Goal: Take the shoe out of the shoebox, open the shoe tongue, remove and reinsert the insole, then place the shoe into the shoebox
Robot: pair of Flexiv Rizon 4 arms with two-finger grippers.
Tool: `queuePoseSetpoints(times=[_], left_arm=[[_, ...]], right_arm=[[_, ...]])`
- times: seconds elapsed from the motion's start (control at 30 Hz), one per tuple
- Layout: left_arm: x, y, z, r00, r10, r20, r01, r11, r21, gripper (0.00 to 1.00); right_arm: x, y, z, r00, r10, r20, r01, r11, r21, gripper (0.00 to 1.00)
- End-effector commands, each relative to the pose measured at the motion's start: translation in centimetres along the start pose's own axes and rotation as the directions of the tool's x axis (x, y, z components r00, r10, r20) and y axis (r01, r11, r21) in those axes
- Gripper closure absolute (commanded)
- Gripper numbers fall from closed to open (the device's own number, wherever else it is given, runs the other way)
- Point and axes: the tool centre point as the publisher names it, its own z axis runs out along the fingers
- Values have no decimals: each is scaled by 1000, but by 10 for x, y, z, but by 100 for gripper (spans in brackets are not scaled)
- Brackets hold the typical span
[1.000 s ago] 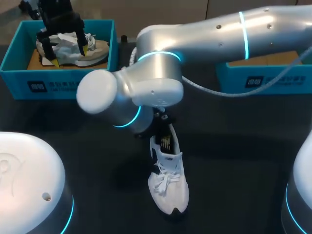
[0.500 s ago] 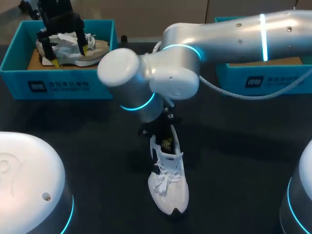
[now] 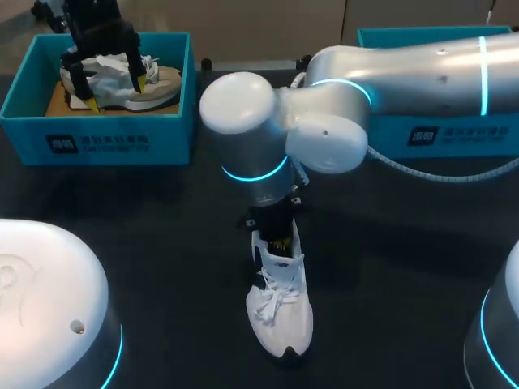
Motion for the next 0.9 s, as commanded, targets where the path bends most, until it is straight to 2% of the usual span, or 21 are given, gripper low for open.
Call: queuePoseSetpoints(times=[0.03, 0.2, 0.37, 0.63, 0.73, 0.9], left_arm=[[-1, 0, 0, 1000, 0, -3, 0, 1000, -1, 0], [-1, 0, 0, 1000, 0, -3, 0, 1000, -1, 0], [-1, 0, 0, 1000, 0, -3, 0, 1000, -1, 0], [-1, 0, 0, 1000, 0, -3, 0, 1000, -1, 0], [-1, 0, 0, 1000, 0, -3, 0, 1000, -1, 0], [-1, 0, 0, 1000, 0, -3, 0, 1000, -1, 0]], right_arm=[[-8, -5, -25, 996, -20, -88, 17, 999, -31, 100], [-11, -7, -30, 985, -46, -166, 43, 999, -21, 100], [-14, -11, -22, 976, -34, -213, 46, 998, 51, 100], [-1, -19, -18, 971, -36, -236, 60, 994, 95, 100], [7, -22, -21, 973, -31, -229, 58, 992, 113, 83], [20, -29, -27, 982, -10, -190, 38, 989, 144, 73]])
